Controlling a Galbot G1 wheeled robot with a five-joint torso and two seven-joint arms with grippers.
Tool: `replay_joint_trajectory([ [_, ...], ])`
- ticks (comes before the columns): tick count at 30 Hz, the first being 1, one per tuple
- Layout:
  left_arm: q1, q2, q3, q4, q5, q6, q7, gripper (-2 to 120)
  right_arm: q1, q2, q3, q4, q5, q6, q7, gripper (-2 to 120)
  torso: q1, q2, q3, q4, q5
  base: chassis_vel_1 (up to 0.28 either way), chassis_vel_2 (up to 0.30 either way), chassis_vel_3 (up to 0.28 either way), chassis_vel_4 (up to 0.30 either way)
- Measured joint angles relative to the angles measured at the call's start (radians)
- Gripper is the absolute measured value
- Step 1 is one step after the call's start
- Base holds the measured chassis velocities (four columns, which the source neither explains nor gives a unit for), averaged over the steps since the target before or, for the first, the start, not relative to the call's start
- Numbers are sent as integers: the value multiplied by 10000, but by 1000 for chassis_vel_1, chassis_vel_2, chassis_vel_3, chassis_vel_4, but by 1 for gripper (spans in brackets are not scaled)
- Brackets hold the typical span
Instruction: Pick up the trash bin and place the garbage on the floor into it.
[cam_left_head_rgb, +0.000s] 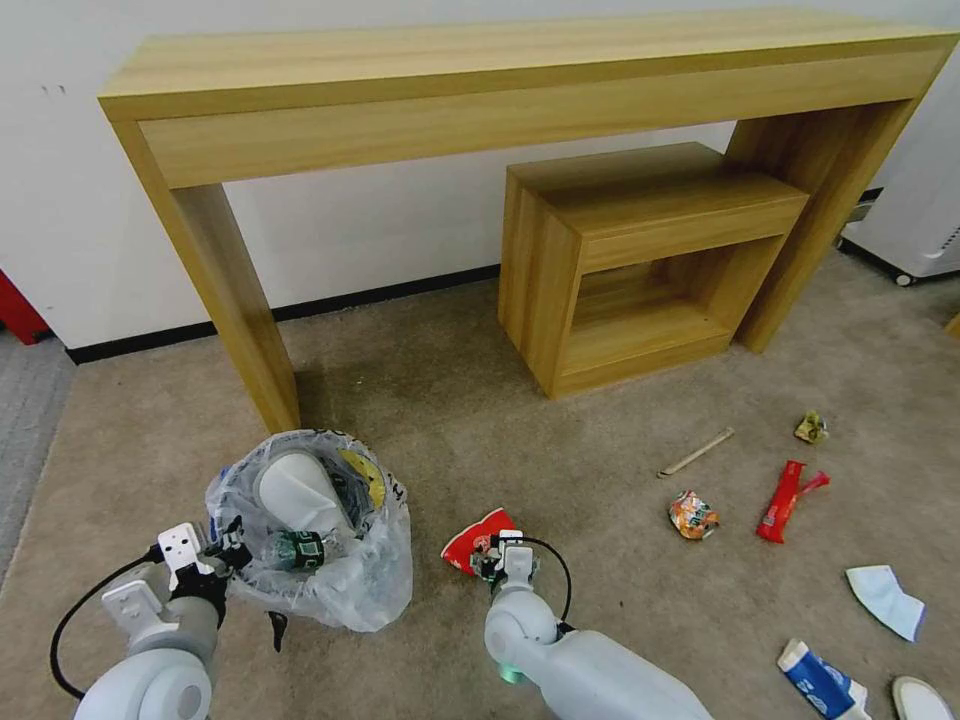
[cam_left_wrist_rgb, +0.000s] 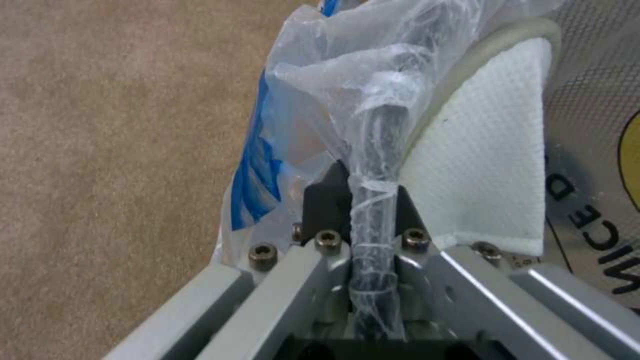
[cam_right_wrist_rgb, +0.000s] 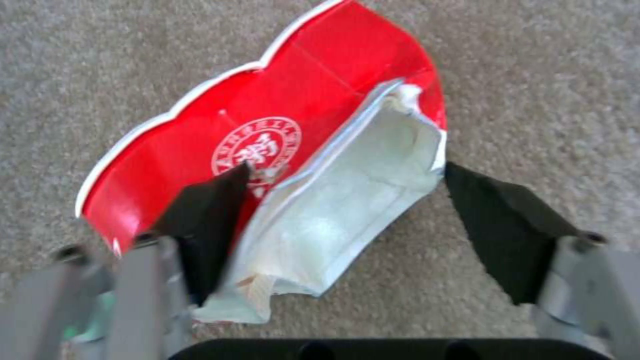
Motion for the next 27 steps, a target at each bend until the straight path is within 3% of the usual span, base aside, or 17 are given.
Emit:
replay_joint_trajectory([
  [2,9,0,4,-20,-1,0,0,1,12,46,-18,-45,-57,15,-44,61,0,0,0,-1,-1,0,0,0,0],
  [4,8,0,6,-20,-1,0,0,1,15,49,-25,-43,-67,15,-45,60,0,0,0,0,-1,0,0,0,0],
  [7,-33,-30,23,-18,-1,-6,0,1,15,-57,-80,191,-153,-4,-59,43,0,0,0,0,0,0,0,0,0],
  [11,-56,-40,28,5,-3,-10,0,1,-20,-197,-85,523,-181,-48,-81,34,0,0,0,0,0,0,0,0,0],
  [15,-117,-21,23,56,-28,-11,-2,1,-147,-518,-34,1123,-230,12,-387,21,0,0,1,0,1,0,0,0,0],
  [18,-165,17,-3,126,-50,-12,-7,1,-361,-1189,284,2070,-354,374,-1041,4,0,-1,1,0,1,0,0,0,0],
  [23,-186,19,-4,178,-52,-14,-9,1,-512,-1701,544,2608,-647,723,-1428,0,0,0,0,0,4,0,0,0,0],
  [25,-234,3,0,262,-50,-23,-12,1,-760,-2645,988,3551,-1157,1457,-2141,0,0,0,1,-3,3,0,0,0,0],
  [27,-244,-1,3,272,-49,-23,-12,1,-797,-2799,1075,3723,-1234,1603,-2325,0,0,0,0,-4,2,0,0,0,0],
])
